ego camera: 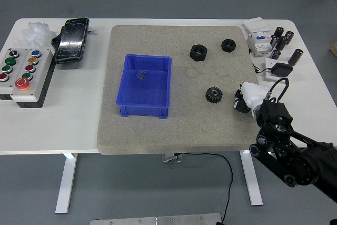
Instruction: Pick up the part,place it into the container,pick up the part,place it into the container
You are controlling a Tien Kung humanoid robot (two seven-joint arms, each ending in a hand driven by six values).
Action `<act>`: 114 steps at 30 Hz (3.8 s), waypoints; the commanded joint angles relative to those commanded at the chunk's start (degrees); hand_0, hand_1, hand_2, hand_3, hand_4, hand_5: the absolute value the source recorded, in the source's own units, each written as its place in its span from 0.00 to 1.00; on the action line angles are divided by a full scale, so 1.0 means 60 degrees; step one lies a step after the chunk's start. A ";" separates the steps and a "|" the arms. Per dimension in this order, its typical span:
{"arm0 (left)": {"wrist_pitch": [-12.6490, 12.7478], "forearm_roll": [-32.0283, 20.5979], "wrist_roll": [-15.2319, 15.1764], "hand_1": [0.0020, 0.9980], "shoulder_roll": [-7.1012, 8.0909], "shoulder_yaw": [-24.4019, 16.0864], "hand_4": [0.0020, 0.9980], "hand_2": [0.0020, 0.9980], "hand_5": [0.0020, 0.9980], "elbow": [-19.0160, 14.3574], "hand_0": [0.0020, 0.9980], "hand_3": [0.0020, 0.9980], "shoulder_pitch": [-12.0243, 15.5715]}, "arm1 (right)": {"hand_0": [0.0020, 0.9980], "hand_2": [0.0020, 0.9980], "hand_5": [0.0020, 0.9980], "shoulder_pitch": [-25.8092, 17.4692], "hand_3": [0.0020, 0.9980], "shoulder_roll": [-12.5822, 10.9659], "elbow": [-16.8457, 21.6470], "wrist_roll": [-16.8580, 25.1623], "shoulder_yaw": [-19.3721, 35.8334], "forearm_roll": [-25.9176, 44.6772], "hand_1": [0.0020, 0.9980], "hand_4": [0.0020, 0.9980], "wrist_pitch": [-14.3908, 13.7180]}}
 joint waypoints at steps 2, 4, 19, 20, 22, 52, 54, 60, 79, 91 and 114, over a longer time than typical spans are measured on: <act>0.0001 -0.0003 -0.0015 0.71 0.0002 0.0005 0.80 0.73 0.54 0.0000 0.72 0.85 0.0001 | 0.27 0.40 0.22 0.0012 0.58 -0.0004 -0.0008 0.0000 -0.0015 -0.0031 0.49 0.00 -0.0050; 0.0003 -0.0008 -0.0031 0.71 0.0001 0.0014 0.80 0.73 0.54 0.0000 0.72 0.85 0.0001 | 0.26 0.36 0.11 0.0030 0.55 -0.0009 -0.0015 0.0000 -0.0024 -0.0074 0.47 0.00 -0.0108; 0.0021 -0.0019 -0.0069 0.71 -0.0005 0.0037 0.80 0.73 0.54 0.0000 0.72 0.85 0.0002 | 0.28 0.76 0.32 0.0147 0.73 -0.0185 0.0895 0.0000 0.0680 -0.1010 0.61 0.52 -0.0442; 0.0026 -0.0013 -0.0065 0.71 -0.0003 0.0023 0.80 0.73 0.54 0.0000 0.72 0.85 0.0004 | 0.28 0.76 0.32 0.0145 0.73 -0.0223 0.1091 0.0000 0.0767 -0.1106 0.61 0.52 -0.0306; 0.0032 -0.0016 -0.0064 0.71 -0.0003 0.0014 0.80 0.73 0.54 0.0000 0.72 0.85 0.0007 | 0.27 0.86 0.41 0.0097 0.87 -0.0305 0.1464 0.0000 0.0933 -0.1236 0.63 0.73 -0.0029; 0.0056 -0.0013 -0.0113 0.71 0.0006 0.0013 0.80 0.72 0.54 0.0000 0.71 0.84 -0.0001 | 0.21 0.59 0.39 -0.0481 0.68 -0.1056 0.1639 0.0000 0.0664 0.0423 0.42 0.52 0.1684; 0.0060 -0.0024 -0.0121 0.71 0.0010 0.0021 0.80 0.72 0.54 0.0000 0.71 0.84 0.0002 | 0.21 0.59 0.39 -0.0462 0.68 -0.1046 0.1563 0.0000 0.0640 0.0474 0.42 0.52 0.1608; 0.0058 -0.0058 -0.0138 0.71 0.0000 0.0062 0.79 0.72 0.54 0.0000 0.71 0.84 -0.0002 | 0.19 0.52 0.34 -0.0408 0.67 -0.0988 0.1404 0.0000 0.0522 0.0511 0.40 0.42 0.1355; 0.0096 -0.0210 -0.0261 0.71 -0.0023 0.0200 0.79 0.72 0.54 0.0000 0.71 0.84 -0.0024 | 0.19 0.44 0.29 0.0000 0.58 -0.0891 0.1310 0.0000 -0.0020 0.0288 0.39 0.43 0.0503; 0.0110 -0.0207 -0.0162 0.71 -0.0094 0.0212 0.79 0.72 0.54 0.0000 0.71 0.84 -0.0057 | 0.19 0.46 0.30 0.2182 0.60 0.0705 0.1302 0.0000 -0.2091 -0.0407 0.41 0.43 -0.1063; 0.0398 0.0635 -0.0035 0.69 -0.0309 -0.0489 0.79 0.70 0.54 0.0000 0.70 0.82 -0.0015 | 0.29 0.75 0.50 0.2486 0.83 0.2072 0.0806 0.0000 -0.3660 -0.0909 0.62 0.77 -0.2240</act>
